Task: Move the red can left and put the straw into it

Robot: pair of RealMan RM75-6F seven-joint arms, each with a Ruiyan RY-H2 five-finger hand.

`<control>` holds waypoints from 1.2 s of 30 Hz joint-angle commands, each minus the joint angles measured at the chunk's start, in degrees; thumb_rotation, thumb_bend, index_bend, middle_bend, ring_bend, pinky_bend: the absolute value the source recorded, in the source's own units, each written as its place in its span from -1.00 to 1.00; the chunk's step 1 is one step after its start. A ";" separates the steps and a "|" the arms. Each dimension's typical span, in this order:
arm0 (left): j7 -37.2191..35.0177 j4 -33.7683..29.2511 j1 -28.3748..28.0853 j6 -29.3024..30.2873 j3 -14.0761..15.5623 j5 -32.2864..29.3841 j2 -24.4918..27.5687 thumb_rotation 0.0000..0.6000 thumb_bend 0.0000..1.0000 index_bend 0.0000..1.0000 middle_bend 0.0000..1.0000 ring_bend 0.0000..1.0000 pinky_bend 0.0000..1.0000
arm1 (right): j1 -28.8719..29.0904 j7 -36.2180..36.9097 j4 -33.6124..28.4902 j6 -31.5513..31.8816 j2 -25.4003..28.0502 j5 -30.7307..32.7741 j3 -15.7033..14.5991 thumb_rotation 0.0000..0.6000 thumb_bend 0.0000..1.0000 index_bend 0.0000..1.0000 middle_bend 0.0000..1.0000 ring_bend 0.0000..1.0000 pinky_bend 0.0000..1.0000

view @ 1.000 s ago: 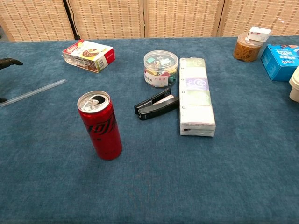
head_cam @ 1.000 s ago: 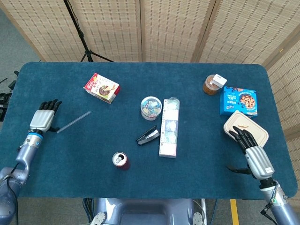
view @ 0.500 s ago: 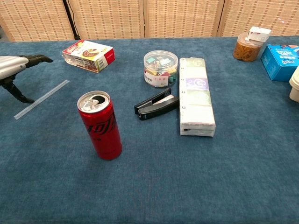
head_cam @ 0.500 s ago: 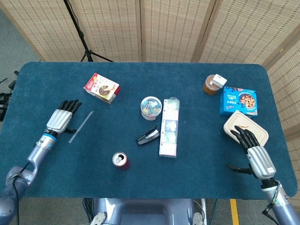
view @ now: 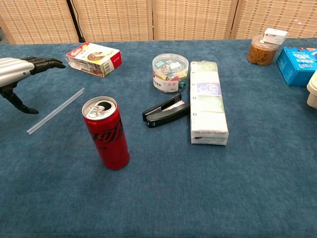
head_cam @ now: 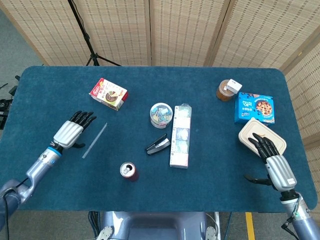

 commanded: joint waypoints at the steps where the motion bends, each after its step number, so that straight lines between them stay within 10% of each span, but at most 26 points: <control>1: 3.94 -3.00 1.02 3.16 2.09 2.54 3.10 1.00 -0.89 -1.00 -1.00 -1.00 -1.00 | -0.04 -0.10 -0.09 0.06 0.00 0.05 0.05 1.00 -1.00 -1.00 -1.00 -1.00 -1.00; 10: 14.10 -6.19 1.97 6.10 5.48 6.88 6.41 1.00 -0.54 -0.64 -1.00 -1.00 -1.00 | -0.01 -0.90 -0.60 0.10 -0.22 -0.05 0.15 1.00 -1.00 -1.00 -1.00 -1.00 -1.00; 36: 18.56 4.60 5.75 15.85 9.24 12.89 1.89 1.00 -0.48 -0.47 -1.00 -1.00 -1.00 | -0.50 -1.47 -1.44 0.67 -0.16 0.45 0.64 1.00 -1.00 -1.00 -1.00 -1.00 -1.00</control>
